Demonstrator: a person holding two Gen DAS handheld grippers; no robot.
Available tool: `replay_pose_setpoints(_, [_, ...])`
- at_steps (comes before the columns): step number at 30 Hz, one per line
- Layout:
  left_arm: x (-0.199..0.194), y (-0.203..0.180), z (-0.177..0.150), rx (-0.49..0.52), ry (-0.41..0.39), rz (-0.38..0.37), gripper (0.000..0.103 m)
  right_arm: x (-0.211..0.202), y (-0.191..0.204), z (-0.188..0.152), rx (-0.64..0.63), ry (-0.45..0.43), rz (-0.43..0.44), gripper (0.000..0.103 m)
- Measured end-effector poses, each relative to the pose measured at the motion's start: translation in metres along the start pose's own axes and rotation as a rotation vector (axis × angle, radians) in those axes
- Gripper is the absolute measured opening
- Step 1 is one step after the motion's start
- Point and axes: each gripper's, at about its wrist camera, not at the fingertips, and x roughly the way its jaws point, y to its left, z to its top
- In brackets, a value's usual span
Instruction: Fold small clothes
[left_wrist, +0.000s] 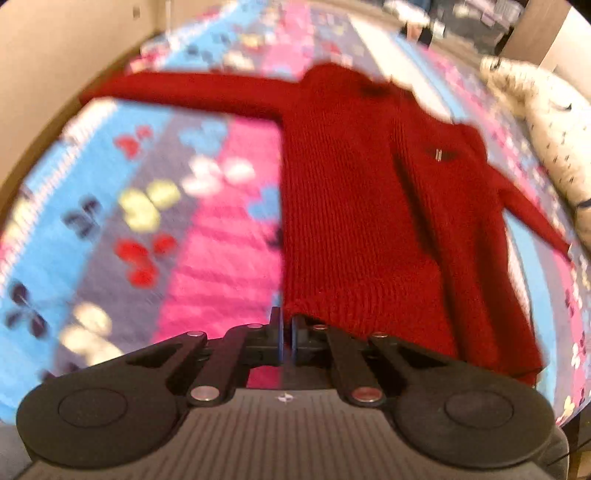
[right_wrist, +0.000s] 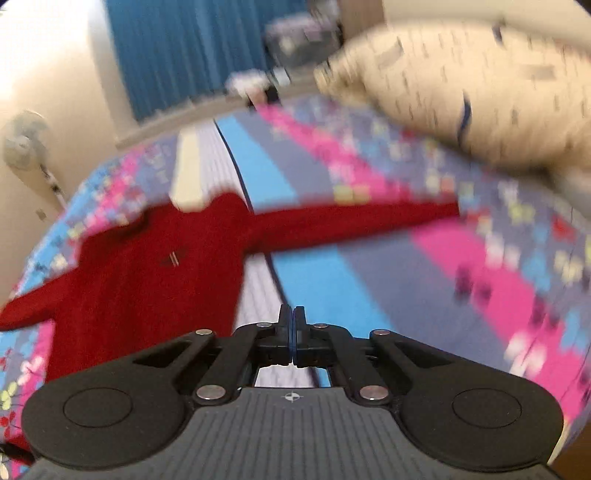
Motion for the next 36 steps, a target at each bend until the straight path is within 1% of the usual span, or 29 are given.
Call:
replay_pose_setpoints(2, [-0.012,0.008,0.005,0.02,-0.04,0.048,0.004,-0.01,-0.001,0.006,-0.08,0.008,0.013,0.002])
replay_pose_setpoints(3, [-0.015,0.013,0.007,0.029,-0.06,0.082,0.004,-0.012,-0.002,0.005,-0.085,0.021,0.01,0.003])
replay_pose_setpoints(4, [-0.016,0.019,0.01,0.02,-0.071,0.106,0.004,-0.01,-0.003,-0.002,-0.077,0.053,0.02,0.006])
replay_pose_setpoints(5, [-0.016,0.024,0.014,0.002,-0.078,0.119,0.003,-0.005,-0.003,-0.011,-0.066,0.097,0.039,0.011])
replay_pose_setpoints(7, [-0.014,0.036,0.022,-0.033,-0.093,0.159,0.003,0.003,0.004,-0.034,-0.055,0.182,0.058,0.038])
replay_pose_setpoints(8, [-0.012,0.041,0.025,-0.047,-0.097,0.179,0.003,0.009,0.011,-0.051,-0.061,0.226,0.07,0.041])
replay_pose_setpoints(10, [-0.003,0.054,0.032,-0.074,-0.092,0.214,0.003,0.018,0.026,-0.079,-0.105,0.31,0.096,0.043])
replay_pose_setpoints(11, [0.002,0.06,0.035,-0.091,-0.087,0.232,0.003,0.02,0.035,-0.092,-0.122,0.337,0.112,0.043])
replay_pose_setpoints(14, [0.008,0.073,0.041,-0.122,-0.073,0.252,0.003,0.02,0.058,-0.12,-0.153,0.375,0.161,0.045])
replay_pose_setpoints(16, [0.011,0.074,0.043,-0.12,-0.07,0.261,0.003,0.017,0.07,-0.126,-0.191,0.378,0.193,0.046])
replay_pose_setpoints(19, [0.015,0.079,0.046,-0.123,-0.072,0.264,0.003,0.018,0.083,-0.131,-0.235,0.352,0.18,0.048])
replay_pose_setpoints(22, [0.014,0.09,0.056,-0.161,-0.088,0.256,0.004,0.027,0.082,-0.131,-0.246,0.383,0.167,0.05])
replay_pose_setpoints(24, [0.011,0.097,0.064,-0.193,-0.109,0.256,0.004,0.028,0.082,-0.135,-0.259,0.407,0.182,0.054])
replay_pose_setpoints(27, [0.008,0.101,0.074,-0.223,-0.125,0.251,0.004,0.028,0.087,-0.14,-0.271,0.399,0.193,0.054])
replay_pose_setpoints(28, [0.009,0.1,0.076,-0.222,-0.125,0.253,0.004,0.028,0.086,-0.14,-0.262,0.385,0.191,0.05])
replay_pose_setpoints(29, [0.01,0.098,0.077,-0.218,-0.122,0.258,0.004,0.027,0.084,-0.136,-0.241,0.352,0.181,0.024])
replay_pose_setpoints(30, [0.012,0.096,0.078,-0.211,-0.116,0.263,0.003,0.031,0.082,-0.131,-0.229,0.329,0.161,0.005])
replay_pose_setpoints(31, [0.014,0.095,0.077,-0.202,-0.108,0.267,0.004,0.036,0.078,-0.123,-0.212,0.315,0.133,0.0])
replay_pose_setpoints(33, [0.019,0.094,0.074,-0.192,-0.09,0.275,0.003,0.047,0.067,-0.105,-0.149,0.282,0.102,0.0])
replay_pose_setpoints(34, [0.021,0.094,0.073,-0.193,-0.08,0.277,0.004,0.052,0.061,-0.096,-0.126,0.28,0.089,0.0])
replay_pose_setpoints(36, [0.023,0.097,0.069,-0.198,-0.069,0.274,0.004,0.053,0.053,-0.083,-0.103,0.291,0.104,0.003])
